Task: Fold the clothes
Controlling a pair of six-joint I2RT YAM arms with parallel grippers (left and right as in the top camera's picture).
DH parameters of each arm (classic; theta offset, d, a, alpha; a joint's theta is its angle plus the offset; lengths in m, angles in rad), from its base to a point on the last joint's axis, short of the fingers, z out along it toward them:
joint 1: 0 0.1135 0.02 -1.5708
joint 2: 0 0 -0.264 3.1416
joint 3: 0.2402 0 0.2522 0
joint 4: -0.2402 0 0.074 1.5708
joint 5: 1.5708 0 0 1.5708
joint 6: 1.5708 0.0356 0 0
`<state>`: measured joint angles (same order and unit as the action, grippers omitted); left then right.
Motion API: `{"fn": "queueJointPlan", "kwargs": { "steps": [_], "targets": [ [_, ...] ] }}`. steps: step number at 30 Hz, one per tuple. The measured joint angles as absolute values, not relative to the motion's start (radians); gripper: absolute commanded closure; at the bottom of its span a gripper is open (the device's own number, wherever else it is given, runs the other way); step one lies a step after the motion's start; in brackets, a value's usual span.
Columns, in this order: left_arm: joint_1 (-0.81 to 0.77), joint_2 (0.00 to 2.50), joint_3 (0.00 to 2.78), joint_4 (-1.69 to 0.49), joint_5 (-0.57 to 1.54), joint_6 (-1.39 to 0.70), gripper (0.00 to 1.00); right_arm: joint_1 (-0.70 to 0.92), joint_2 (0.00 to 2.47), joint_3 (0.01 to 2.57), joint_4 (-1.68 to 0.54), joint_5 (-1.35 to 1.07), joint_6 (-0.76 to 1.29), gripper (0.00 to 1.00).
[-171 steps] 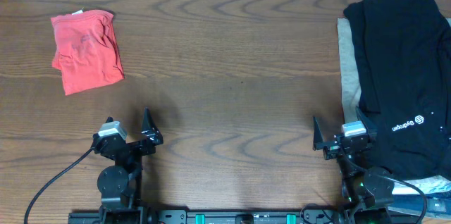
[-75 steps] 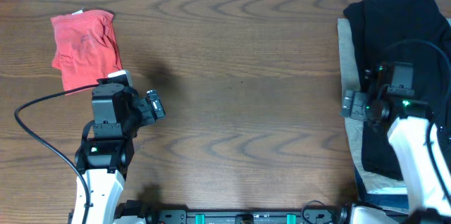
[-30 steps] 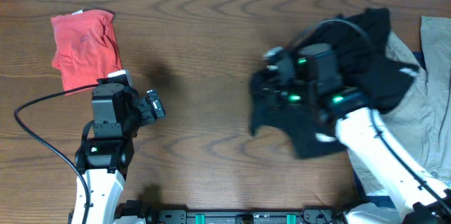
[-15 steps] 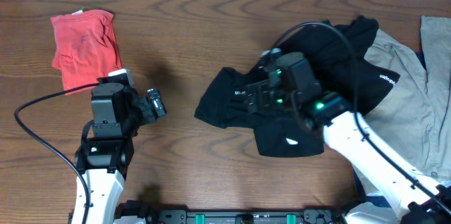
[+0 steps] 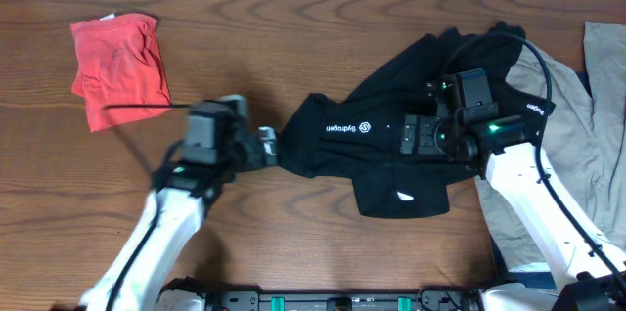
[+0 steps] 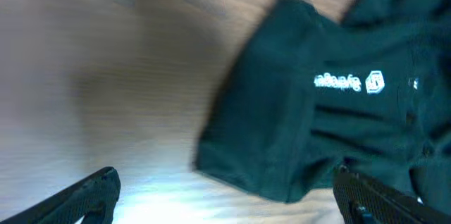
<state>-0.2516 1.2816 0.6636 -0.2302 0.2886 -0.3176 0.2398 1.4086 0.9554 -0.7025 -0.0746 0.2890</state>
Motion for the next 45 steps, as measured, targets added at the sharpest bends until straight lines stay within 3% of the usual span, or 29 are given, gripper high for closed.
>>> {"fn": "queueJointPlan", "kwargs": {
  "steps": [4, 5, 7, 10, 12, 13, 19, 32, 33, 34, 35, 37, 38, 45],
  "targets": [
    [-0.348, 1.412, 0.665, -0.116, 0.293, -0.318, 0.00, 0.240, 1.409, 0.955, -0.727, -0.074, 0.289, 0.01],
    [-0.365, 1.446, 0.665, -0.083, 0.294, -0.318, 0.06, 0.240, 1.409, 0.955, -0.734, -0.074, 0.289, 0.01],
    [-0.388, 1.514, 0.667, -0.026, 0.295, -0.324, 0.23, 0.240, 1.409, 0.955, -0.744, -0.074, 0.289, 0.01],
    [-0.397, 1.589, 0.667, 0.025, 0.299, -0.327, 0.61, 0.240, 1.408, 0.955, -0.757, -0.074, 0.289, 0.01],
    [-0.397, 1.628, 0.667, 0.047, 0.297, -0.327, 0.78, 0.240, 1.408, 0.955, -0.766, -0.073, 0.289, 0.01],
    [-0.396, 1.639, 0.668, 0.061, 0.296, -0.331, 0.93, 0.240, 1.407, 0.955, -0.771, -0.072, 0.289, 0.01],
    [-0.381, 1.647, 0.669, 0.080, 0.289, -0.325, 0.94, 0.240, 1.407, 0.955, -0.793, -0.046, 0.289, 0.01],
    [-0.147, 1.563, 0.736, 0.069, 0.231, -0.325, 0.94, 0.223, 1.407, 0.955, -0.801, -0.021, 0.289, 0.01],
    [-0.139, 1.562, 0.750, 0.064, 0.230, -0.325, 0.90, 0.214, 1.407, 0.955, -0.801, -0.021, 0.289, 0.01],
    [-0.136, 1.561, 0.759, 0.056, 0.233, -0.324, 0.75, 0.211, 1.407, 0.955, -0.801, -0.018, 0.289, 0.01],
    [-0.137, 1.560, 0.767, 0.043, 0.246, -0.321, 0.48, 0.210, 1.407, 0.955, -0.802, -0.013, 0.289, 0.01],
    [-0.149, 1.559, 0.773, -0.004, 0.279, -0.324, 0.07, 0.211, 1.407, 0.955, -0.802, -0.013, 0.289, 0.01],
    [-0.158, 1.559, 0.775, -0.036, 0.289, -0.325, 0.02, 0.212, 1.407, 0.955, -0.803, -0.012, 0.289, 0.01],
    [-0.252, 1.559, 0.771, -0.137, 0.296, -0.329, 0.02, 0.212, 1.407, 0.955, -0.804, -0.010, 0.296, 0.01]
  ]
}}
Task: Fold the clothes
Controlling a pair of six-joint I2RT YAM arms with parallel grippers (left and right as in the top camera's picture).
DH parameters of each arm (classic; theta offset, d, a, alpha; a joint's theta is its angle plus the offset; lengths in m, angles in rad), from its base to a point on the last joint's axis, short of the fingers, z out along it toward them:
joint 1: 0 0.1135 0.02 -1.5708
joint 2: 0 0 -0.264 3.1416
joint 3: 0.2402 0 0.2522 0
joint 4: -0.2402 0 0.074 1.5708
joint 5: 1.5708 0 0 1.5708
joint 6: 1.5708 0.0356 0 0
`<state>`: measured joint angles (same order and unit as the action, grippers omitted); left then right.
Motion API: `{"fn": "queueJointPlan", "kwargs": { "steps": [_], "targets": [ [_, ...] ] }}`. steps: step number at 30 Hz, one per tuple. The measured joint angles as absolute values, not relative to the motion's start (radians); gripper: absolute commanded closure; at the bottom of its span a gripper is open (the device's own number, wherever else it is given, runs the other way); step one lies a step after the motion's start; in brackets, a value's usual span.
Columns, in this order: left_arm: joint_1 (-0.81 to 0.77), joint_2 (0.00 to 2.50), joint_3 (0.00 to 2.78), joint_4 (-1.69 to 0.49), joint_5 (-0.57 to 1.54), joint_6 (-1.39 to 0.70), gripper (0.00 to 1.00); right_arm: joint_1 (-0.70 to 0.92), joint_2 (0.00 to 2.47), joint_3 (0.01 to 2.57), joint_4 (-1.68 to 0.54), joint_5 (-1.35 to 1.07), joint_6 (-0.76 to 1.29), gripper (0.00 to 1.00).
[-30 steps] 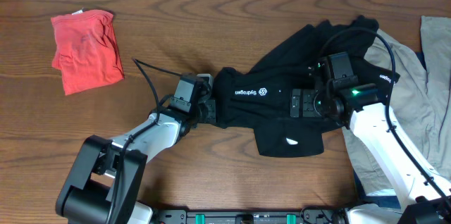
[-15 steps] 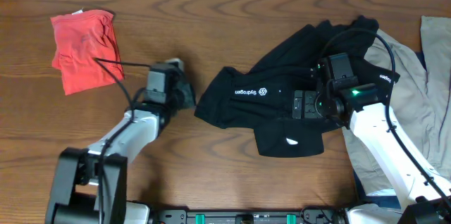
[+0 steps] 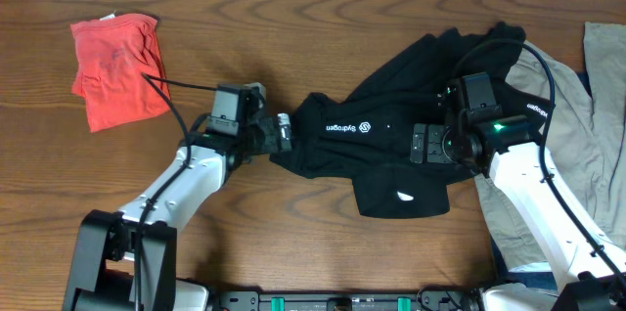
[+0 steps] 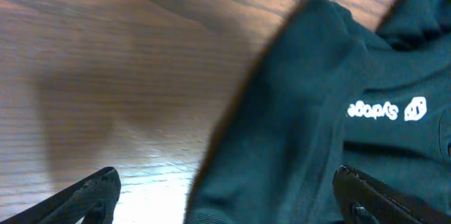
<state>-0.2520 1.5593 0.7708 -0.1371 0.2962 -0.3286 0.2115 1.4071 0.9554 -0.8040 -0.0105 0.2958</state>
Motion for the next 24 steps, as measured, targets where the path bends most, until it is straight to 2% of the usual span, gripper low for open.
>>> {"fn": "queueJointPlan", "kwargs": {
  "steps": [9, 10, 13, 14, 20, 24],
  "targets": [
    [-0.369, 1.627, 0.770, -0.093, 0.286, -0.329, 0.01, 0.212, 1.407, 0.955, -0.830, -0.010, 0.305, 0.01],
    [-0.376, 1.646, 0.770, -0.089, 0.286, -0.331, 0.12, 0.212, 1.407, 0.955, -0.833, -0.010, 0.305, 0.01],
    [-0.379, 1.679, 0.773, -0.062, 0.279, -0.342, 0.75, 0.212, 1.407, 0.955, -0.845, -0.010, 0.306, 0.01],
    [-0.377, 1.687, 0.773, -0.053, 0.276, -0.343, 0.93, 0.212, 1.407, 0.955, -0.847, -0.010, 0.307, 0.01],
    [-0.363, 1.707, 0.778, -0.045, 0.242, -0.323, 0.94, 0.212, 1.407, 0.955, -0.851, -0.010, 0.307, 0.01],
    [-0.282, 1.694, 0.848, -0.056, 0.165, -0.281, 0.94, 0.212, 1.407, 0.955, -0.851, -0.010, 0.307, 0.01]
  ]
}}
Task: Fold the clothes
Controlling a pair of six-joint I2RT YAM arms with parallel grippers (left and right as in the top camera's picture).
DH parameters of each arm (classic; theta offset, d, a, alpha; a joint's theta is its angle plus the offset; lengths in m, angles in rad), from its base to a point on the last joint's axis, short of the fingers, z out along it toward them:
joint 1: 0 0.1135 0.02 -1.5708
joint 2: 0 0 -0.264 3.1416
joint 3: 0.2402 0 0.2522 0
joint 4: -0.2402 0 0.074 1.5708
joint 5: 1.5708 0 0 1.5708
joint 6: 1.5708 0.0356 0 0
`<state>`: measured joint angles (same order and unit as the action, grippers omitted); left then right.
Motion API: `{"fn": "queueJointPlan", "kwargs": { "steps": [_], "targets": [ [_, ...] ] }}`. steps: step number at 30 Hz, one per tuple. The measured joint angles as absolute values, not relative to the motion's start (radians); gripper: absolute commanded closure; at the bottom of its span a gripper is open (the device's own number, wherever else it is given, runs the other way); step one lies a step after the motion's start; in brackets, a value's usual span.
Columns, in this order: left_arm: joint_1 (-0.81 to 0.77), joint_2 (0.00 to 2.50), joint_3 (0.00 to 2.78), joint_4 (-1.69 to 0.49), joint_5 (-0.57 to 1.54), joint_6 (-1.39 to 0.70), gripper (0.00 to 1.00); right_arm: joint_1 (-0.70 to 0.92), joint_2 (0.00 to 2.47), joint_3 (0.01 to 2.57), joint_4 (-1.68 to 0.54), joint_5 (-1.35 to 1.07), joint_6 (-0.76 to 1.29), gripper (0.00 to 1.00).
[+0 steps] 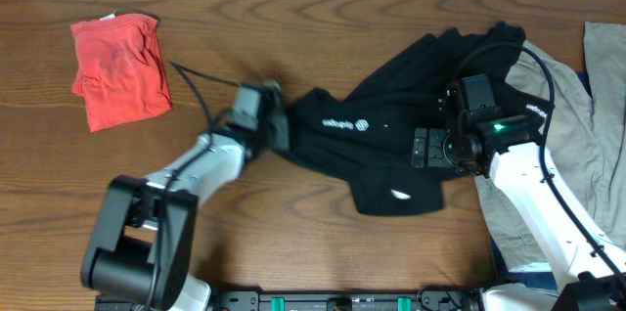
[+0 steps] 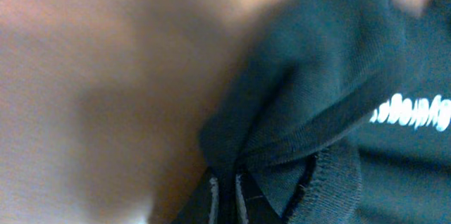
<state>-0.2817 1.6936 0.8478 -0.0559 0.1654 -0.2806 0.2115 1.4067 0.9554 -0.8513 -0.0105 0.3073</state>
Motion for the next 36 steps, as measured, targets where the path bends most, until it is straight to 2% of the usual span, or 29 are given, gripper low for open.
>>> {"fn": "queueJointPlan", "kwargs": {
  "steps": [3, 4, 5, 6, 9, 12, 17, 20, 24, 30, 31, 33, 36],
  "targets": [
    [-0.172, 1.681, 0.984, -0.053, 0.124, -0.263, 0.93, 0.212, 1.407, 0.955, -0.852, -0.010, 0.308, 0.01],
    [-0.129, 1.677, 1.044, -0.049, 0.113, -0.262, 0.69, 0.212, 1.407, 0.955, -0.852, -0.010, 0.309, 0.01],
    [-0.096, 1.674, 1.088, -0.047, 0.105, -0.258, 0.09, 0.212, 1.407, 0.955, -0.852, -0.010, 0.311, 0.01],
    [-0.057, 1.667, 1.135, -0.041, 0.095, -0.266, 0.02, 0.212, 1.407, 0.955, -0.852, -0.010, 0.315, 0.01],
    [0.035, 1.642, 1.210, -0.045, 0.119, -0.276, 0.02, 0.212, 1.407, 0.955, -0.849, -0.010, 0.323, 0.01],
    [0.069, 1.621, 1.228, -0.163, 0.191, -0.287, 0.02, 0.212, 1.407, 0.955, -0.848, -0.010, 0.327, 0.01],
    [0.031, 1.636, 1.208, -0.511, 0.293, -0.313, 0.02, 0.212, 1.407, 0.955, -0.848, -0.010, 0.330, 0.01],
    [-0.018, 1.639, 1.178, -0.620, 0.320, -0.342, 0.02, 0.212, 1.407, 0.955, -0.847, -0.010, 0.330, 0.01],
    [-0.098, 1.640, 1.114, -0.623, 0.338, -0.383, 0.02, 0.212, 1.407, 0.955, -0.847, -0.010, 0.330, 0.01],
    [-0.207, 1.648, 0.976, -0.481, 0.325, -0.473, 0.00, 0.212, 1.407, 0.955, -0.849, -0.010, 0.330, 0.01],
    [-0.216, 1.654, 0.957, -0.445, 0.315, -0.485, 0.10, 0.212, 1.407, 0.955, -0.850, -0.010, 0.330, 0.01],
    [-0.225, 1.671, 0.922, -0.369, 0.303, -0.509, 0.44, 0.212, 1.407, 0.955, -0.852, -0.010, 0.330, 0.01],
    [-0.225, 1.710, 0.903, -0.309, 0.294, -0.525, 0.81, 0.212, 1.407, 0.955, -0.852, -0.010, 0.330, 0.01]
  ]
}}
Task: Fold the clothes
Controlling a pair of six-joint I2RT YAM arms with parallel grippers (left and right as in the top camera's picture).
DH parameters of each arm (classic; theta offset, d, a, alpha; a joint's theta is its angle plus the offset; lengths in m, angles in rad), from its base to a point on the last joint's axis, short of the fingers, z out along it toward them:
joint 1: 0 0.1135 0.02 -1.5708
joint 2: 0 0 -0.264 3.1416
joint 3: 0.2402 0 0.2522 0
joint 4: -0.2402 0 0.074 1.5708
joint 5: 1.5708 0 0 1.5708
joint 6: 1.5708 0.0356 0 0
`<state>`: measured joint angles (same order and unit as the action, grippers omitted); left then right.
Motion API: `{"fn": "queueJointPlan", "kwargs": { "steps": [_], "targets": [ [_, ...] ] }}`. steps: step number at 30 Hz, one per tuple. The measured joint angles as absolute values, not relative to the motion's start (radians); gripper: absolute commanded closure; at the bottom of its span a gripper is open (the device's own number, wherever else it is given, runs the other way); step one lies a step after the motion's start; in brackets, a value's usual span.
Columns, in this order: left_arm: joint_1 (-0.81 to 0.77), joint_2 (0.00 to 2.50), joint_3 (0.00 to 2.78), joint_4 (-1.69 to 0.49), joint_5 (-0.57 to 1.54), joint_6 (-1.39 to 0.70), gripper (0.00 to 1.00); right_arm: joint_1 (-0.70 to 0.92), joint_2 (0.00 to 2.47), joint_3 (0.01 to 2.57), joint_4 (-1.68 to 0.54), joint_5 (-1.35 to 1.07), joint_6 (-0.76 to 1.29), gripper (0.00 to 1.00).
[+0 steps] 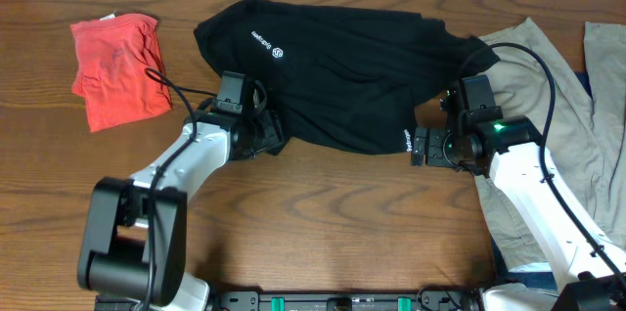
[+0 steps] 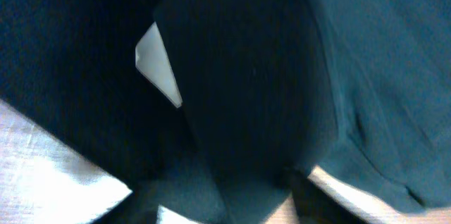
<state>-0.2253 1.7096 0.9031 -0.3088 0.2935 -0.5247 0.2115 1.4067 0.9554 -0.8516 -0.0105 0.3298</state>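
Observation:
The black shirt [image 1: 342,76] lies spread across the far middle of the table, its small white logo [image 1: 266,45] at the far left. My left gripper [image 1: 272,137] is at the shirt's near left edge, shut on its fabric. In the left wrist view dark cloth [image 2: 268,97] fills the frame, a white tag [image 2: 158,72] shows, and fabric is bunched at my left gripper [image 2: 225,210]. My right gripper [image 1: 419,145] sits at the shirt's near right corner and looks shut on the hem.
A folded red cloth [image 1: 117,66] lies at the far left. A khaki garment [image 1: 572,96] covers the right side of the table under the right arm, with a grey piece [image 1: 606,42] beyond it. Bare wood [image 1: 323,223] lies along the front.
The shirt was a crumpled band across the middle with its logo near the centre; now it is spread wide towards the far left. My left gripper still holds it, slightly nearer the front.
My left gripper was open just left of the crumpled shirt's left end, then open around that end, then shut on it. The right gripper stayed on the shirt's right part throughout. Now the shirt lies opened out across the far middle.

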Motion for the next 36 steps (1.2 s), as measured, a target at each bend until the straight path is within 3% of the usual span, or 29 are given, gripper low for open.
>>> {"fn": "queueJointPlan", "kwargs": {
  "steps": [1, 9, 18, 19, 21, 22, 24, 36],
  "targets": [
    [-0.225, 1.721, 0.903, -0.301, 0.288, -0.527, 0.94, 0.212, 1.407, 0.955, -0.852, -0.010, 0.330, 0.01],
    [-0.170, 1.728, 0.904, -0.455, 0.216, -0.468, 0.94, 0.212, 1.407, 0.955, -0.855, -0.010, 0.330, 0.01],
    [0.197, 1.589, 1.003, -0.537, 0.050, -0.420, 0.94, 0.212, 1.407, 0.955, -0.833, -0.010, 0.330, 0.01],
    [0.224, 1.567, 1.020, -0.532, 0.079, -0.421, 0.91, 0.212, 1.407, 0.955, -0.832, -0.010, 0.330, 0.01],
    [0.257, 1.524, 1.047, -0.527, 0.169, -0.421, 0.50, 0.212, 1.407, 0.955, -0.827, -0.010, 0.330, 0.01],
    [0.257, 1.512, 1.052, -0.530, 0.208, -0.418, 0.37, 0.212, 1.407, 0.955, -0.824, -0.010, 0.330, 0.01],
    [0.237, 1.502, 1.054, -0.545, 0.281, -0.422, 0.23, 0.212, 1.407, 0.955, -0.818, -0.010, 0.330, 0.01],
    [-0.081, 1.693, 1.048, -0.508, 0.419, -0.451, 0.22, 0.212, 1.407, 0.955, -0.822, -0.010, 0.330, 0.01]
  ]
}}
